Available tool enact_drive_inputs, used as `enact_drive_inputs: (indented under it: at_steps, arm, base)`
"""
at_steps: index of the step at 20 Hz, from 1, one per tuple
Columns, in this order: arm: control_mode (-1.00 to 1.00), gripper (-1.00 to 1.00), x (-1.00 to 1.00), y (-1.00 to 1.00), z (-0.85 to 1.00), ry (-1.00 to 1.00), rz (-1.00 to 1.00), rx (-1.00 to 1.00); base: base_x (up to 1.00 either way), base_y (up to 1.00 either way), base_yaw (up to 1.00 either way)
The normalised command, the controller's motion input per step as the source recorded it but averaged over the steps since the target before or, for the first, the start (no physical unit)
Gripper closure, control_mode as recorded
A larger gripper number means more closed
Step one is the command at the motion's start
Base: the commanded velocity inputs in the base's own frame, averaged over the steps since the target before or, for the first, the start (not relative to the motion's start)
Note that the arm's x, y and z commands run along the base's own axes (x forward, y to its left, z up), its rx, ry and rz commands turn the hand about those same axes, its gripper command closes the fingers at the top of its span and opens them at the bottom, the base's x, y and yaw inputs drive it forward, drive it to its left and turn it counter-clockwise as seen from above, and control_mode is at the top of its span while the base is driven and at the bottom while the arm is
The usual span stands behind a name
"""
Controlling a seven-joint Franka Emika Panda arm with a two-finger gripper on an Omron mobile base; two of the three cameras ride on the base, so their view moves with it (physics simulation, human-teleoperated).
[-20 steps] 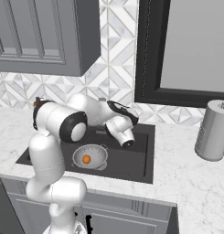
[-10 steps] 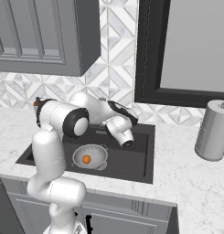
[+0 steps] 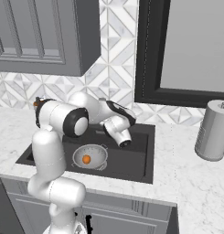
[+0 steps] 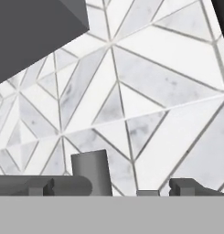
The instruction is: Put the colander in the sink, put the tangerine in the colander, and turn on the sink faucet and pour water over the colander.
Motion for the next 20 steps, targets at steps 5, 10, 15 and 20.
enact_drive_inputs:
  at_steps: [5,10,15,20]
  arm:
    - [-1.0,-1.0,0.16,0.17,0.0,0.08,0.0,0.0]
    - [-1.0,-1.0,0.28,0.0,-0.06,0.11,-0.01,0.0]
    - [-1.0,-1.0,0.36,0.0,-0.11,0.03,-0.03,0.0]
    - [-1.0,-1.0,0.38,0.0,-0.29,0.0,-0.01,0.0]
  base:
    - [0.0,0.0,0.0]
    - [0.0,0.0,0.0]
    - [0.0,0.0,0.0]
    - [0.0,0.0,0.0]
